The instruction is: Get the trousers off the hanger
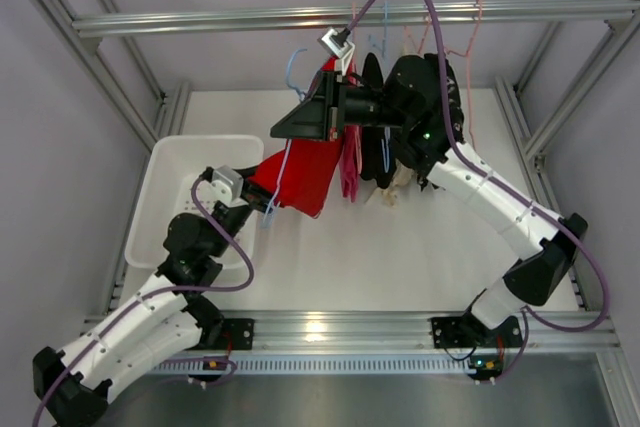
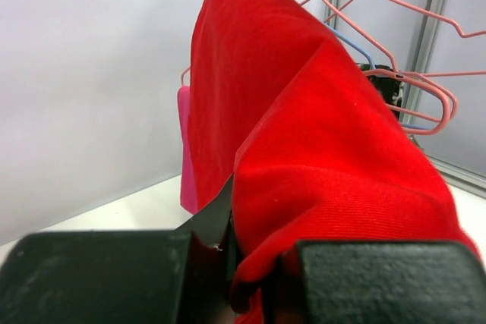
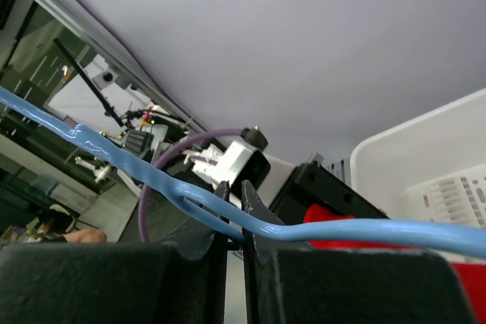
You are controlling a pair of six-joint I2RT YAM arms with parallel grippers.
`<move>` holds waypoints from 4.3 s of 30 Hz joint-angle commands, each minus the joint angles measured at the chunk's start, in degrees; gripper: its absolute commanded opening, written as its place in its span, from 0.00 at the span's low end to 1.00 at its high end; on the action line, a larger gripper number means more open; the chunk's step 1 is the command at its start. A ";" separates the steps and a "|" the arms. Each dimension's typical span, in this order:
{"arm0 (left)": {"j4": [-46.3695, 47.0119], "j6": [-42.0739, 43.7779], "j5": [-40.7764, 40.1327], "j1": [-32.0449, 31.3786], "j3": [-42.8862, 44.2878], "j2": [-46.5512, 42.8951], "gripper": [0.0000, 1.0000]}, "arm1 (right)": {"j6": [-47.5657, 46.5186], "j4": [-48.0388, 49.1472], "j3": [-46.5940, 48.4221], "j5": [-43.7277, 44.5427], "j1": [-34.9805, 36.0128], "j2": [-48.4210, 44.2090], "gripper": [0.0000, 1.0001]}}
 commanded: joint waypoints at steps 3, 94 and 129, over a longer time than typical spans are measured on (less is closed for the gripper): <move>1.33 2.58 -1.47 0.04 7.89 -2.64 0.00 | -7.65 -0.41 -5.64 -3.26 -2.95 -6.80 0.00; -10.01 71.23 -29.65 -11.03 35.23 -3.35 0.00 | -24.35 -16.68 -17.97 6.67 -1.29 -8.48 0.00; -81.72 23.51 -56.66 16.65 88.52 29.71 0.00 | -26.99 -18.18 -19.20 5.36 -4.72 -10.67 0.00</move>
